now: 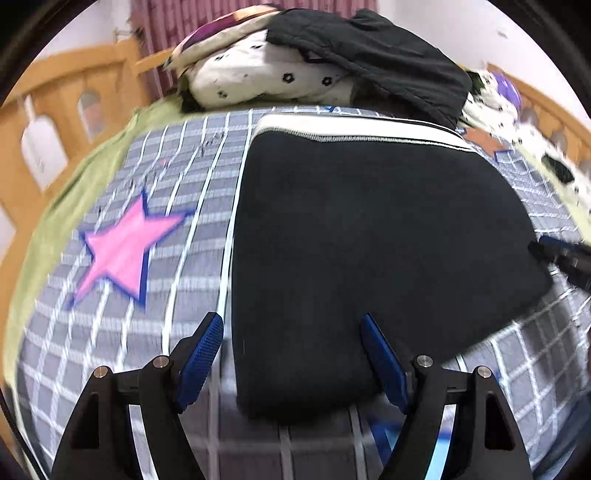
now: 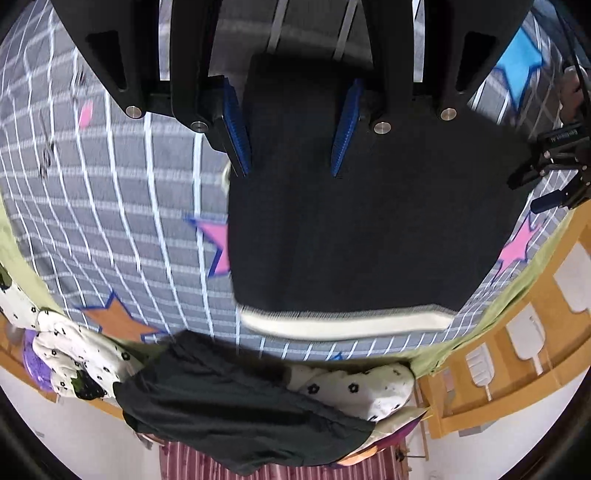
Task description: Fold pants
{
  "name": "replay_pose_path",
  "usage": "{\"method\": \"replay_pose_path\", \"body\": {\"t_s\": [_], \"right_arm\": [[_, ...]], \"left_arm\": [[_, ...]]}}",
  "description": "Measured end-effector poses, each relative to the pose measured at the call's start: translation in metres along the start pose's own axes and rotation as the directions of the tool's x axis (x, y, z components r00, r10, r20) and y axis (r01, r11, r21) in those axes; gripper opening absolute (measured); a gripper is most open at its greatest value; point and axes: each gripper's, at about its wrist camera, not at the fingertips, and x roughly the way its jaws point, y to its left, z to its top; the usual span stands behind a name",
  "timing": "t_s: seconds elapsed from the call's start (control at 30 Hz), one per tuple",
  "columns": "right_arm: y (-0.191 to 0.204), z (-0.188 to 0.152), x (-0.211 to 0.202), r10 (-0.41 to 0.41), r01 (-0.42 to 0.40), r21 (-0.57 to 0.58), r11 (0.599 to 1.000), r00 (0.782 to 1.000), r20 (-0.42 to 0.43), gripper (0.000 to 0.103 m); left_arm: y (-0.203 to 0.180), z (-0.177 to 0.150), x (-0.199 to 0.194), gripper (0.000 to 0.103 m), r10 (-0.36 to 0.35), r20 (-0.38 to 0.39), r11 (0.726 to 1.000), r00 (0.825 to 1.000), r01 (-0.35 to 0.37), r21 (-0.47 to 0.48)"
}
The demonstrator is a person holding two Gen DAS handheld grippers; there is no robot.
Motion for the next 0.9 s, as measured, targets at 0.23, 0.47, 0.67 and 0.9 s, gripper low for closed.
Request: {"method": "replay_pose_path", "body": {"t_s": [0.23, 0.47, 0.67, 0.9], "right_arm": [[0.020, -0.035, -0.013, -0.052, 0.051, -0.044, 0.998, 0.999, -0.018, 0.045], [0.024, -0.033, -0.029, -0.014, 0.016, -0.036, 0.999, 0.998, 0.055, 0.045], [0.030, -0.032, -0.001, -0.059, 0.059, -0.052, 0.997, 0.998, 0.001, 0.045], [0.027, -0.030, -0.007, -0.043, 0.043, -0.035, 0.998, 0.999, 0.011, 0.045]], "left_arm": [[0.003, -0.021, -0.018, 0.076, 0.012, 0.003, 1.000, 1.000, -0.012, -0.001], [0.002, -0.035, -0.001, 0.067, 0.126, -0.066, 0.991, 0.990, -0.123, 0.047], [0.000, -0.030, -0.002, 0.033, 0.078, -0.023, 0.997, 0.997, -0.078, -0.008], [0.001, -0.033, -0.005, 0.033, 0.062, -0.025, 0.998, 0.998, -0.063, -0.022]]}}
